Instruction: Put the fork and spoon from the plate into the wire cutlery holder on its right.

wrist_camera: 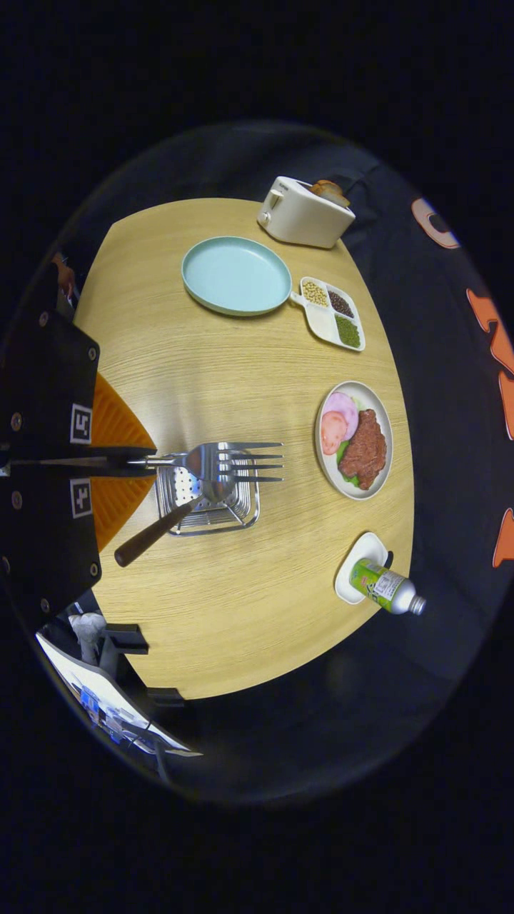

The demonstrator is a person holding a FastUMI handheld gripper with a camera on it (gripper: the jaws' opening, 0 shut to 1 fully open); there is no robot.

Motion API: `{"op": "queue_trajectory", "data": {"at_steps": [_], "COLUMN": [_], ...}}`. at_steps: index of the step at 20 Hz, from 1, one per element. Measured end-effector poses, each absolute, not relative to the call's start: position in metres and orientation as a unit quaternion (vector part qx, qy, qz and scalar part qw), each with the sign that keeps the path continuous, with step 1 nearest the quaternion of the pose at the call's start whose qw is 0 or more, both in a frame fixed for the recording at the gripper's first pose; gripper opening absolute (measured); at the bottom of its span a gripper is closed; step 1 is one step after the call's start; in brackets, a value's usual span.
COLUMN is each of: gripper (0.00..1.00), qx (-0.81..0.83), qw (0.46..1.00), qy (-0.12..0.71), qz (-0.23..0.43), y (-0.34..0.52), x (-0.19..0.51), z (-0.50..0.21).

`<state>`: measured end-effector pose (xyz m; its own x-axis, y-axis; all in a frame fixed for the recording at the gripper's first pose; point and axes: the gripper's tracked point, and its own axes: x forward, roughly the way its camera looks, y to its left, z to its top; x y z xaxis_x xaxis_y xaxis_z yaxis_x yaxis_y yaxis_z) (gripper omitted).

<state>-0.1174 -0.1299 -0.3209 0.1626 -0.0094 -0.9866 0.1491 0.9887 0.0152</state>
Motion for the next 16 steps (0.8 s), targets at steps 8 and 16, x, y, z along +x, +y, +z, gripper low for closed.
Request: {"op": "queue_trajectory", "data": {"at_steps": [8,16], "gripper": [0.04,0.09], "qx": [0.06,0.091], "qw": [0.741,0.784], "qy": [0.667,0.614], "qz": [-0.038,-0.011], "y": [-0.142,-0.139], "x": [-0.128,-0.092], "z": [-0.342,-0.318]}}
